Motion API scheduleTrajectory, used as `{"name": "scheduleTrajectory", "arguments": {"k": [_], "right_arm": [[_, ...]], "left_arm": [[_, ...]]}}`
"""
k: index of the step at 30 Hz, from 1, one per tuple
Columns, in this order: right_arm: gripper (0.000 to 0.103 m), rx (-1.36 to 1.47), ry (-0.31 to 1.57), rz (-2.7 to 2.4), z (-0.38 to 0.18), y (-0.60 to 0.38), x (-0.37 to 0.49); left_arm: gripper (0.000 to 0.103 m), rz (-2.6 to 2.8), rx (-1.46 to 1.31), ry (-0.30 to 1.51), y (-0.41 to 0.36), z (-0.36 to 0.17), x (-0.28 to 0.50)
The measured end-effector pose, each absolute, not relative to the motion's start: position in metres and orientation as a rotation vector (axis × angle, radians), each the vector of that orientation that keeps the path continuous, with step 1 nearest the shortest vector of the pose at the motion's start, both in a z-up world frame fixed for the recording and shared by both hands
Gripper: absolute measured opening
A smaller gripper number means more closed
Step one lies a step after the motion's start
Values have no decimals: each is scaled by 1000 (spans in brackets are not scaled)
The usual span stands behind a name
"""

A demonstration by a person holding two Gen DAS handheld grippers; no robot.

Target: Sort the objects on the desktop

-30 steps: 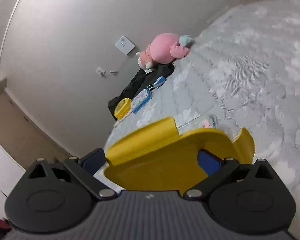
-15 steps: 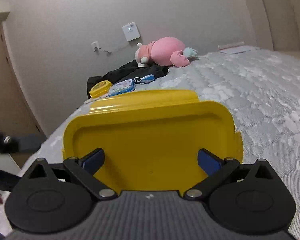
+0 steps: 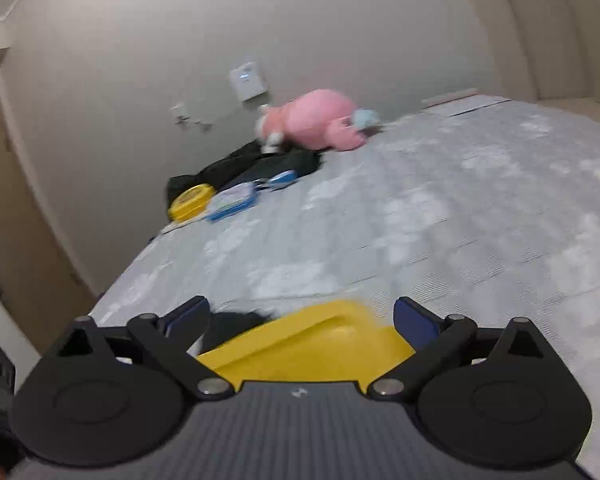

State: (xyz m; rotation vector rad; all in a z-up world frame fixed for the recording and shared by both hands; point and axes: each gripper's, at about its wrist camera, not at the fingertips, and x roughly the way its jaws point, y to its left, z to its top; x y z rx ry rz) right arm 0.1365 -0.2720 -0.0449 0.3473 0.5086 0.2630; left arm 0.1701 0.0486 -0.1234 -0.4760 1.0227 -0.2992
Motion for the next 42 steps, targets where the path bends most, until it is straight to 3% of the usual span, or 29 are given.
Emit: {"name": "scheduleTrajectory", "arguments": {"k": [8, 13, 16, 29, 39, 42], "right_arm": [[99, 504, 727, 221, -85, -326, 162], [97, 339, 785, 255, -101, -298, 175], [85, 358, 845, 340, -108, -288, 175], [82, 393, 642, 328, -82, -266, 168], [83, 390, 704, 293, -108, -257, 193], [91, 536, 717, 307, -115, -273, 195]], "left_arm": [[103, -283, -506, 1123, 30, -135, 179], [103, -286, -574, 1139, 43, -140, 177], [103, -325, -593, 1122, 44, -136, 176], [103, -338, -568, 702, 65, -80, 212], [103, -306, -583, 823, 78, -110, 252], [103, -324, -621, 850, 85, -108, 251]]}}
